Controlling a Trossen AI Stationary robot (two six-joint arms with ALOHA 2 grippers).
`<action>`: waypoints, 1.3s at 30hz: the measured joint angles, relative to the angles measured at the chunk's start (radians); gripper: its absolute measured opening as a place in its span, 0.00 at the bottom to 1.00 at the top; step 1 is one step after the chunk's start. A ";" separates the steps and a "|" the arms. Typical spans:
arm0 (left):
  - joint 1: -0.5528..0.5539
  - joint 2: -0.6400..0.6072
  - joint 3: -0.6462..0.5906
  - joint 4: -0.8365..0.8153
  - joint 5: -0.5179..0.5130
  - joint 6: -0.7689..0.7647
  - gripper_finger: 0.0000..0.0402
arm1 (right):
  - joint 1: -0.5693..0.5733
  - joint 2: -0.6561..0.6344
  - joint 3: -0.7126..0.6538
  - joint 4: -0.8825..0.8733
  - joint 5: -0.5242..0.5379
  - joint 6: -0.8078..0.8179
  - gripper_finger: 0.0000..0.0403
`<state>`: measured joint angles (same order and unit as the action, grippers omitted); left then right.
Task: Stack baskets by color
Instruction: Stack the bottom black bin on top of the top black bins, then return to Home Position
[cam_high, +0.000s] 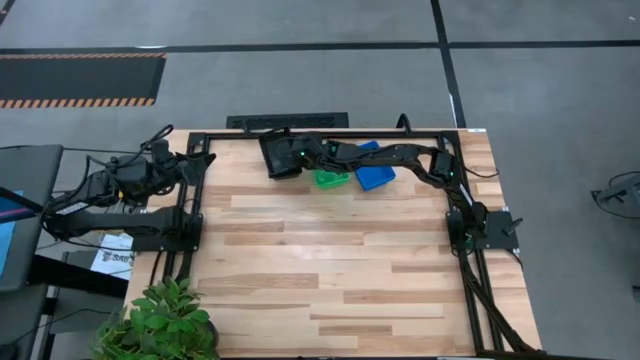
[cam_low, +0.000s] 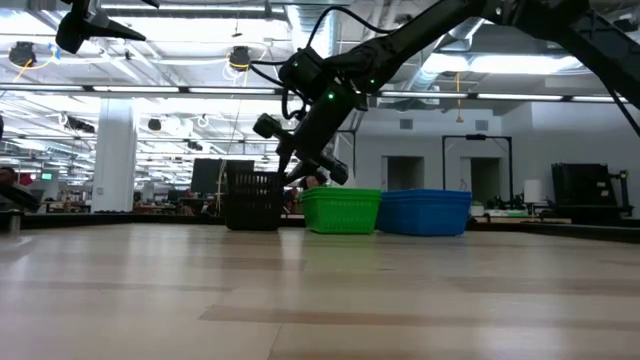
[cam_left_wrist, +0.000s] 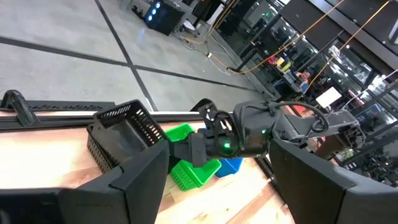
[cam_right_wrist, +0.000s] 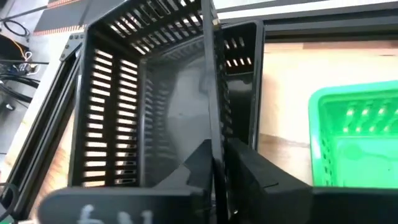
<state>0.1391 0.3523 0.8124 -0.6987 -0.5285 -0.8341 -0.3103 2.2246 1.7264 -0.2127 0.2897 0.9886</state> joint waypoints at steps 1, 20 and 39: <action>0.000 0.000 0.000 0.000 0.000 0.001 0.66 | 0.000 0.000 0.000 0.000 0.000 0.000 0.19; 0.000 0.000 0.000 -0.007 0.027 0.003 0.66 | -0.039 -0.077 0.059 -0.024 -0.069 -0.121 0.43; 0.000 0.005 0.000 -0.026 -0.100 0.007 0.66 | 0.027 -0.781 0.065 -0.491 -0.132 -1.005 0.44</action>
<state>0.1391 0.3576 0.8127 -0.7245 -0.6286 -0.8274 -0.2833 1.4438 1.7913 -0.7032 0.1581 -0.0166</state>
